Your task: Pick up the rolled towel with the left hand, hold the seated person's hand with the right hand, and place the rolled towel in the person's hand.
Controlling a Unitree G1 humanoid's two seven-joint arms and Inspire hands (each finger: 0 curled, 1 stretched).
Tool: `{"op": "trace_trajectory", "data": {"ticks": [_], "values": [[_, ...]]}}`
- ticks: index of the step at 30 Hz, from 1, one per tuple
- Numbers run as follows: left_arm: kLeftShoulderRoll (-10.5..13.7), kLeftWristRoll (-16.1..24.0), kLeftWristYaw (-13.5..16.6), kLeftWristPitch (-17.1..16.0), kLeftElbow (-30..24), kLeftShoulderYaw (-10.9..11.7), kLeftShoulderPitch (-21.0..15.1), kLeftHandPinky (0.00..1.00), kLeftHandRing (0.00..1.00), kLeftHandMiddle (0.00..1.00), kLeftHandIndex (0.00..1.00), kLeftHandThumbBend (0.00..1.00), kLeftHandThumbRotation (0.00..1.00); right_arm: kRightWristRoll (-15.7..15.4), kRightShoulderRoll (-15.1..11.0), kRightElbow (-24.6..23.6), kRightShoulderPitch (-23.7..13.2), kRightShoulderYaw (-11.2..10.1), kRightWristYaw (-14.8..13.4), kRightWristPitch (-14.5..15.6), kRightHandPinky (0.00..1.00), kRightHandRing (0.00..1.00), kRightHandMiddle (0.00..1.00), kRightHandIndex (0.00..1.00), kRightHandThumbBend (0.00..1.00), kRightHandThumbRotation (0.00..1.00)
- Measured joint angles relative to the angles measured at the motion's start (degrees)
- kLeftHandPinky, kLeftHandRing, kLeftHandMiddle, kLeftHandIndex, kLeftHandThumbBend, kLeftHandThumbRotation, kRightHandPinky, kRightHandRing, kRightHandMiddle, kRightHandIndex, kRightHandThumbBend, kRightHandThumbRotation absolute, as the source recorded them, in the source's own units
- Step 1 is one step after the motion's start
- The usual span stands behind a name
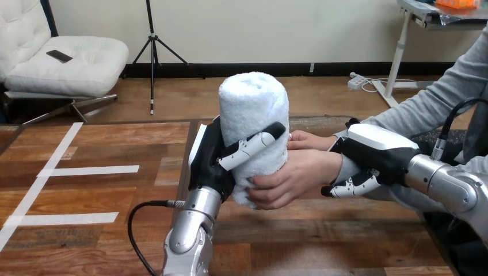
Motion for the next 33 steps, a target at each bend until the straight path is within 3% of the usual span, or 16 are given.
{"op": "trace_trajectory", "data": {"ticks": [10, 20, 33], "values": [[0.8, 0.6, -2.3, 0.4, 0.0, 0.0, 0.0, 1.0, 1.0, 0.99, 0.96, 1.0, 0.81, 0.0, 0.0, 0.0, 0.0, 0.0, 0.0, 0.0, 0.27, 0.31, 0.36, 0.36, 0.52, 0.3], [1.2, -3.5, -8.7, 3.6, -1.3, 0.9, 0.1, 1.0, 1.0, 1.0, 1.0, 1.0, 0.84, -0.2, 0.0, 0.1, 0.0, 0.0, 0.0, 0.0, 0.29, 0.32, 0.37, 0.36, 0.51, 0.31], [2.2, -6.0, -12.9, 4.9, -4.7, 1.0, 0.6, 1.0, 1.0, 1.0, 1.0, 1.0, 0.92, -0.3, 0.0, 0.1, 0.0, 0.0, -0.8, -0.5, 0.28, 0.32, 0.36, 0.36, 0.52, 0.3]]}}
